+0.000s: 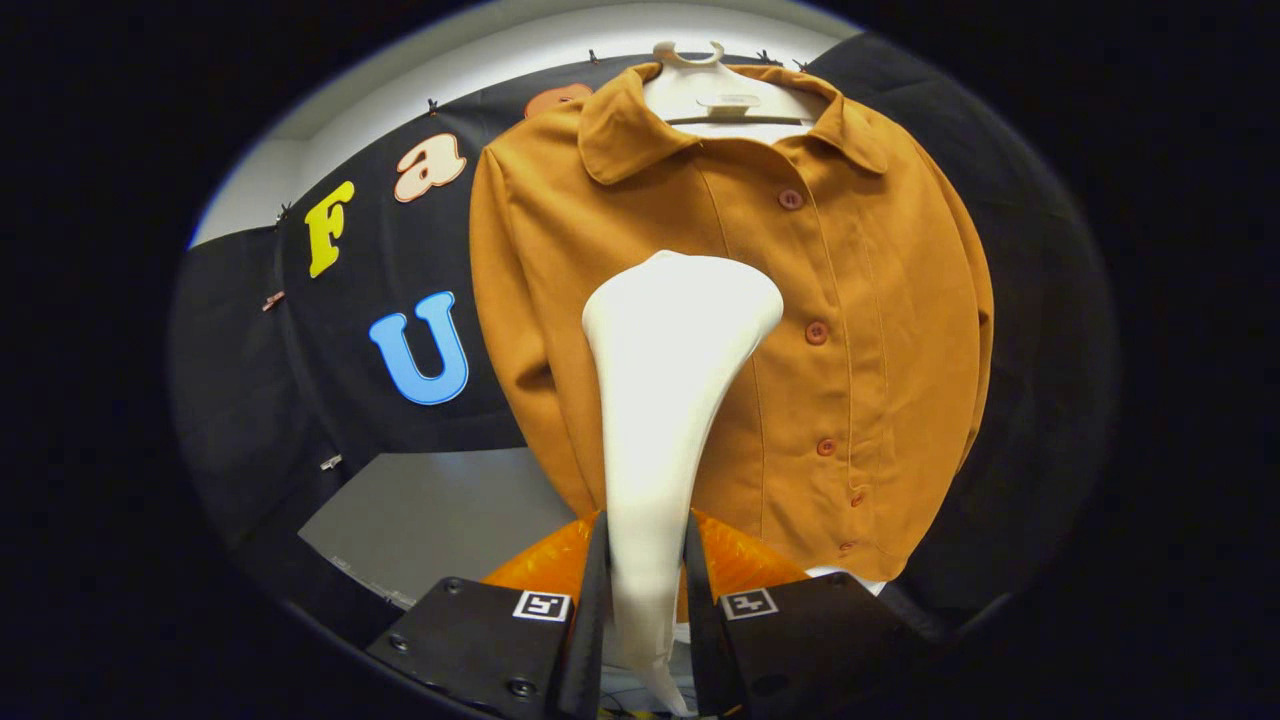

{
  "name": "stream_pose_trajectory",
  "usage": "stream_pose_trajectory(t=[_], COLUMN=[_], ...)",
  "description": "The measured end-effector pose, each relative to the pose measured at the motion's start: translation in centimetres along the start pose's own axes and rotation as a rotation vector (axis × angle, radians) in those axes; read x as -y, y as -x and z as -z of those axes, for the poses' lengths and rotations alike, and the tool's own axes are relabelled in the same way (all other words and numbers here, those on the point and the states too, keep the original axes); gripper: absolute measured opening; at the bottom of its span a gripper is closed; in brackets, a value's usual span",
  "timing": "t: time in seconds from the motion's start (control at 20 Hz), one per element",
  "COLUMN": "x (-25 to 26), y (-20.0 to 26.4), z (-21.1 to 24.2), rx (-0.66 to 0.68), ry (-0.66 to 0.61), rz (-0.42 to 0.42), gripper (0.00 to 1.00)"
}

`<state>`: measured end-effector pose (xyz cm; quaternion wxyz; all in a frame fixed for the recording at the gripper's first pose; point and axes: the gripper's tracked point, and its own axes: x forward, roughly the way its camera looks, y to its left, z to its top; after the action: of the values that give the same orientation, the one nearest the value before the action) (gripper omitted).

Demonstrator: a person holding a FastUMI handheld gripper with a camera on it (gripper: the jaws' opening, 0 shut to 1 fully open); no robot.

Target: Iron the clothes twice with a garment steamer, once on the left side and once on the right side.

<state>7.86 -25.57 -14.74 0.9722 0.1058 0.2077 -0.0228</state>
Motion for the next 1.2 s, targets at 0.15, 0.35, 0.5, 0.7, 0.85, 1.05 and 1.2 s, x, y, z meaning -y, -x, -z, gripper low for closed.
stream_pose_trajectory(t=[0.15,0.35,0.5,0.7,0.85,1.05,1.2], x=[0.9,1.5,2.4,3.4,4.0,5.0,5.8], y=[-0.8,-1.6,-2.2,-2.7,-2.6,-2.0,-0.6], z=[1.2,3.2,5.2,7.4,8.7,10.1,10.6], rx=[-0.042,-0.088,-0.139,-0.189,-0.215,-0.234,-0.248], ry=[-0.018,-0.021,-0.042,-0.058,-0.072,-0.111,-0.137], rz=[-0.008,-0.026,-0.032,-0.020,-0.015,-0.002,0.006], gripper=[0.40,0.40,0.40,0.40,0.40,0.40,0.40])
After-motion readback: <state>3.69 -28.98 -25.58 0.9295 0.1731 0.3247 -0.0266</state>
